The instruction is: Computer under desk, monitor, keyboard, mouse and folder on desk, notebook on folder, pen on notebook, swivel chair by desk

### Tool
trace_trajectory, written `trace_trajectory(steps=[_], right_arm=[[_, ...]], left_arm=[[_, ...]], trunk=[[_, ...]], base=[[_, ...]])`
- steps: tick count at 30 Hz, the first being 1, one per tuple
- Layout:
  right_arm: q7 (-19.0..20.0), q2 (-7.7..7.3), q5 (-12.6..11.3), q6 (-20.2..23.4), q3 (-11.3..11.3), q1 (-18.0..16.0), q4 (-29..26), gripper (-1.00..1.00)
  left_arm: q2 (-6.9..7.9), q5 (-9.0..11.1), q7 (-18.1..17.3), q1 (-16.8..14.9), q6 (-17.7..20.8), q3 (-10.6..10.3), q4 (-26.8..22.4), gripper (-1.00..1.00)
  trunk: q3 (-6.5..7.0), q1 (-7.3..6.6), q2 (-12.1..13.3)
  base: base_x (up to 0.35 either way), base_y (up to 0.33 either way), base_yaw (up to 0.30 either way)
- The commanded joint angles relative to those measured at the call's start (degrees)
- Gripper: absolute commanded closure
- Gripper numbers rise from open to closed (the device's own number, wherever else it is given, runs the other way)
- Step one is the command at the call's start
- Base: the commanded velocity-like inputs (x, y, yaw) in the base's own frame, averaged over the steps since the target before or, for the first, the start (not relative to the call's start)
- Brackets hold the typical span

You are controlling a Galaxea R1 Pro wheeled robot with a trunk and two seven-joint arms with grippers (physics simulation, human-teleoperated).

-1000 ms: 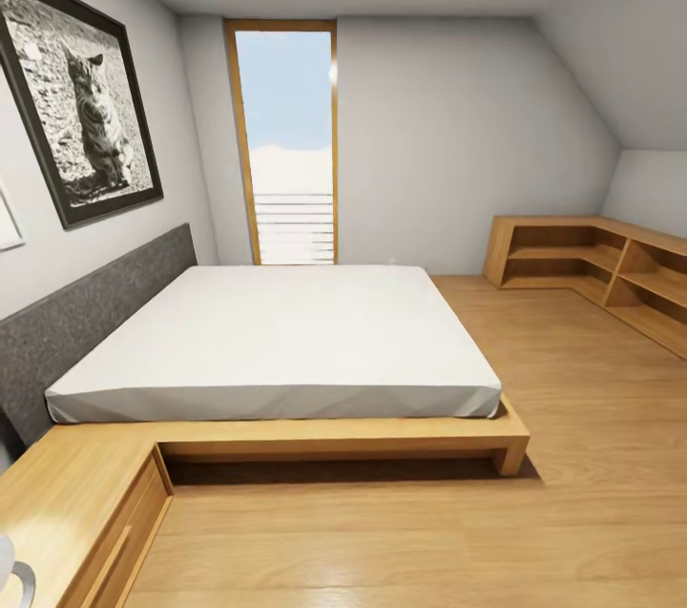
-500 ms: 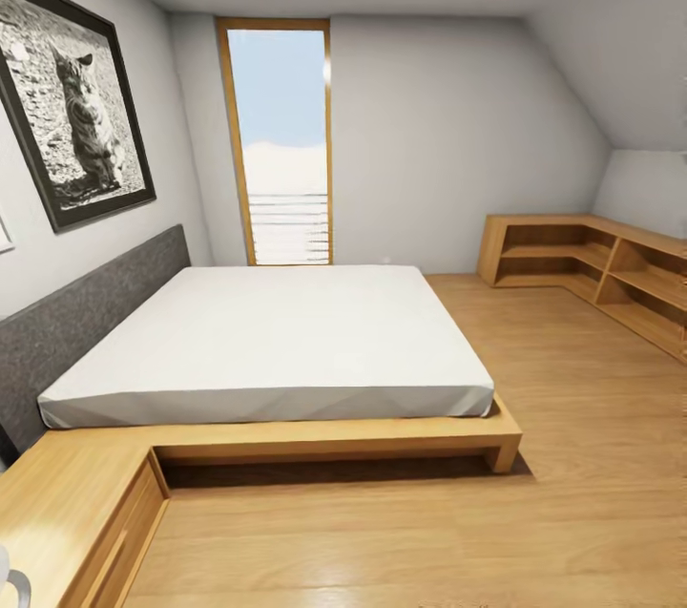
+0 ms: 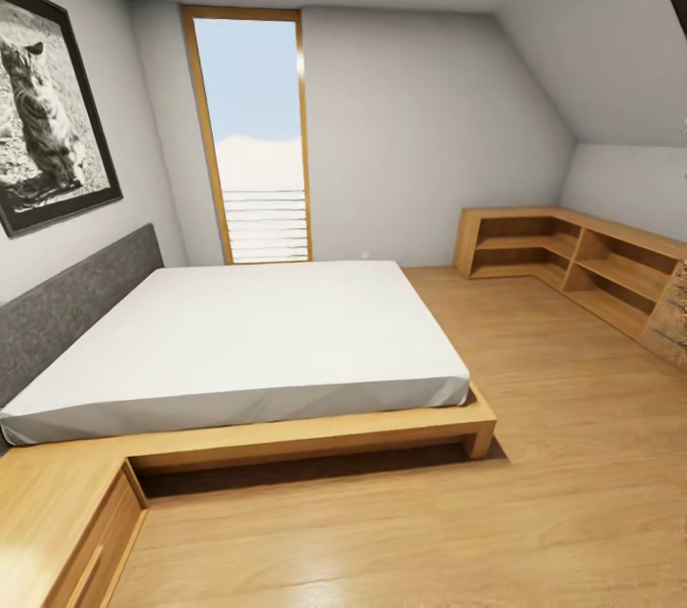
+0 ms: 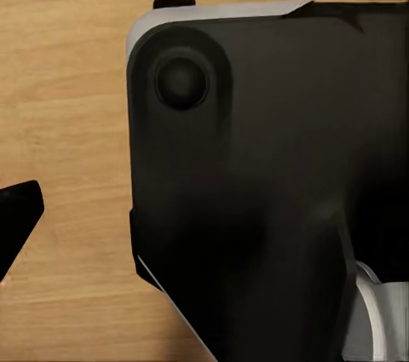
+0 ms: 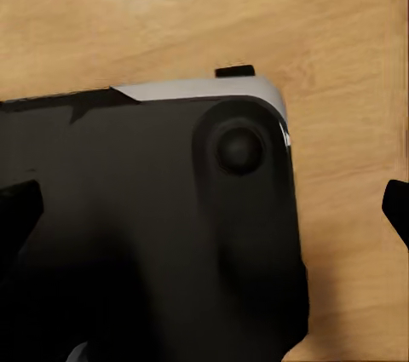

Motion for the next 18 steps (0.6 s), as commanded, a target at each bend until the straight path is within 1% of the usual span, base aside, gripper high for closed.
trace_trajectory(steps=[1,3,5,6,7,8,11,12,13,14,15,16,17,18], right_arm=[[0.1,-0.03,-0.4,-1.7,-0.3,0.0,-0.5,-1.00],[0.1,-0.17,-0.4,-5.2,-0.3,0.0,-1.5,-1.00],[0.1,-0.36,-0.6,-9.5,-0.4,0.0,-2.3,-1.00],[0.1,-0.51,-0.7,-14.4,-0.6,0.0,-2.8,-1.00],[0.1,-0.56,-0.8,-16.8,-0.6,0.0,-3.0,-1.00],[0.1,-0.64,-1.0,-21.5,-0.8,0.0,-3.3,-1.00],[0.1,-0.70,-1.4,-27.3,-0.9,0.0,-3.9,-1.00],[0.1,-0.73,-1.5,-30.0,-0.9,-0.1,-4.7,-1.00],[0.1,-0.74,-1.5,-31.0,-0.9,-0.1,-5.4,-1.00],[0.1,-0.75,-1.5,-32.4,-1.0,-0.2,-7.2,-1.00],[0.1,-0.75,-1.5,-32.9,-1.0,-0.4,-8.2,-1.00],[0.1,-0.76,-1.5,-33.8,-1.0,-1.1,-10.8,-1.00],[0.1,-0.76,-1.6,-34.0,-1.0,-1.3,-11.4,-1.00],[0.0,-0.77,-1.6,-34.4,-1.0,-1.8,-12.3,-1.00]], left_arm=[[-0.01,0.0,0.0,0.0,-0.1,0.0,-0.8,-1.00],[0.00,0.0,0.0,0.0,-0.1,0.0,-2.6,-1.00],[0.02,0.0,0.0,0.0,-0.1,0.0,-4.5,-1.00],[0.05,0.0,0.1,0.0,-0.1,0.0,-6.5,-1.00],[0.09,0.0,0.1,0.0,-0.1,0.0,-7.6,-1.00],[0.14,0.1,0.2,0.0,-0.1,0.0,-9.8,-1.00],[0.15,0.5,0.2,0.0,-0.1,0.0,-12.6,-1.00],[0.18,1.3,0.2,0.0,-0.1,0.0,-13.8,-1.00],[0.19,1.8,0.2,0.0,-0.1,0.0,-14.2,-1.00],[0.22,3.0,0.2,0.0,-0.1,0.0,-14.8,-1.00],[0.26,3.6,0.2,0.0,-0.1,0.0,-14.9,-1.00],[0.77,5.4,0.1,0.0,-0.3,0.1,-14.9,-1.00],[1.12,5.9,0.1,0.0,-0.5,0.1,-14.7,-1.00],[1.95,6.7,0.0,0.0,-1.3,0.1,-14.1,-1.00]], trunk=[[-0.15,0.00,0.0],[-0.31,0.00,0.0],[-0.11,-0.44,0.8],[-0.01,-0.66,1.2],[0.08,-0.88,1.6],[0.18,-1.10,2.0],[0.48,-1.76,3.2],[0.59,-1.98,3.6],[0.71,-2.20,4.0],[0.87,-2.41,4.4],[1.05,-2.63,4.8],[1.27,-2.85,5.2],[1.48,-3.07,5.6],[1.69,-3.29,6.0]], base=[[0.000,0.000,-0.166],[0.000,0.000,-0.164],[0.000,0.000,-0.161],[0.000,0.000,-0.157],[0.000,0.000,-0.157],[0.000,0.000,-0.162],[0.000,0.000,-0.168],[0.000,0.000,-0.174],[0.000,0.000,-0.177],[0.000,0.000,-0.184],[0.000,0.000,-0.185],[0.000,0.000,-0.151],[0.000,0.000,-0.123],[0.000,0.000,-0.064]])
